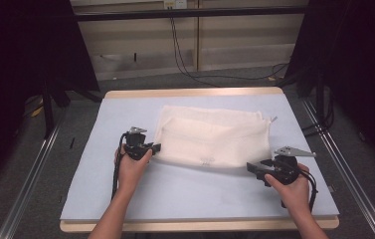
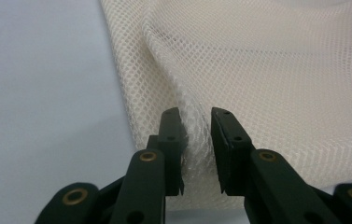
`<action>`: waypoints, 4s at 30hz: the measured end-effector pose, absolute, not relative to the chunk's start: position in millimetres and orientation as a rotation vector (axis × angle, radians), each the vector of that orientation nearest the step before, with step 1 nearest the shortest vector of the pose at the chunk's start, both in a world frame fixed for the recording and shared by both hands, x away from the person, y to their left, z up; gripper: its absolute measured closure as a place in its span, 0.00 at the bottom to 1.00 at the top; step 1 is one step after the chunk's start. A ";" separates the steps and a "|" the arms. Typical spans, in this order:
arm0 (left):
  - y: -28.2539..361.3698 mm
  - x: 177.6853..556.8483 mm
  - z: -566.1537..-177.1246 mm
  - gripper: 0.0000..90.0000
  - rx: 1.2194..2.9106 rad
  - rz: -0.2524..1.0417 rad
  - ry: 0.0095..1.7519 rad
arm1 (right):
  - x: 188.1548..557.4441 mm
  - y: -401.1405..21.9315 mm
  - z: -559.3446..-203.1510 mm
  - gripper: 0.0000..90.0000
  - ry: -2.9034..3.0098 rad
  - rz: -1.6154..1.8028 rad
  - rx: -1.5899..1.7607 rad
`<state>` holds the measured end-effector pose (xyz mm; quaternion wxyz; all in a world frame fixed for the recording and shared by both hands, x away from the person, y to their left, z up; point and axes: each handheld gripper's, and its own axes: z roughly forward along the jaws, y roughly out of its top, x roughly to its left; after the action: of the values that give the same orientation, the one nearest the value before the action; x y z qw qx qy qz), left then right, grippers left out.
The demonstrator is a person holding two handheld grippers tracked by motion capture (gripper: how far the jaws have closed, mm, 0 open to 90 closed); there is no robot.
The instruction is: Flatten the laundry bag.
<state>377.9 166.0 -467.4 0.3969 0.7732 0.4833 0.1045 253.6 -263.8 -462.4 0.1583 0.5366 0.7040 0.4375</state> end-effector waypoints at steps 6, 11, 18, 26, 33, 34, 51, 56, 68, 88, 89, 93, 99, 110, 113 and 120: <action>176.5 381.1 -465.7 0.83 1.937 0.295 1.246 | 247.1 -281.0 -460.5 0.34 2.001 1.201 1.527; 182.2 383.4 -463.5 0.80 1.908 0.288 1.259 | 244.2 -292.0 -459.8 0.34 1.986 1.199 1.532; 185.5 383.5 -459.1 0.80 1.903 0.277 1.261 | 242.0 -295.6 -455.7 0.34 1.993 1.212 1.522; 184.9 377.2 -448.6 0.52 1.887 0.259 1.219 | 238.7 -291.4 -453.7 0.42 2.014 1.248 1.491; 173.4 376.8 -440.8 0.40 1.890 0.247 1.169 | 244.2 -279.9 -458.0 0.90 2.025 1.285 1.485; 170.2 377.7 -440.5 0.39 1.895 0.236 1.169 | 245.9 -278.2 -459.4 0.92 2.030 1.284 1.483; 86.2 401.8 -445.0 0.37 2.017 0.176 1.054 | 261.3 -239.6 -467.0 0.94 2.126 1.295 1.461; 68.9 413.3 -455.7 0.32 2.053 0.228 1.024 | 259.0 -244.7 -470.0 0.94 2.134 1.300 1.466; 27.1 437.0 -475.7 0.38 2.187 0.298 0.916 | 260.0 -245.5 -471.7 0.94 2.141 1.310 1.453; 20.4 432.6 -479.8 0.99 2.186 0.291 0.934 | 261.8 -247.2 -473.7 0.92 2.141 1.326 1.483; 20.9 432.4 -479.4 0.99 2.185 0.291 0.932 | 262.1 -246.7 -474.0 0.92 2.141 1.325 1.477; 23.9 429.7 -470.0 1.00 2.180 0.281 0.947 | 261.9 -247.4 -473.7 0.92 2.142 1.327 1.482; 37.2 417.0 -442.9 1.00 2.099 0.260 0.915 | 261.2 -250.3 -473.6 0.92 2.132 1.337 1.486; 73.5 379.7 -422.0 1.00 2.042 0.218 0.843 | 256.6 -261.2 -471.7 0.92 2.098 1.331 1.516; 82.0 371.5 -424.3 1.00 2.037 0.212 0.844 | 255.9 -264.0 -472.1 0.90 2.093 1.321 1.536; 100.8 356.4 -436.9 1.00 2.035 0.179 0.853 | 256.4 -266.2 -473.2 0.75 2.124 1.285 1.550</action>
<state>356.4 100.8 -436.9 0.4472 0.8222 0.3446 0.0725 256.4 -266.2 -473.2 0.1074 0.5266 0.7214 0.4366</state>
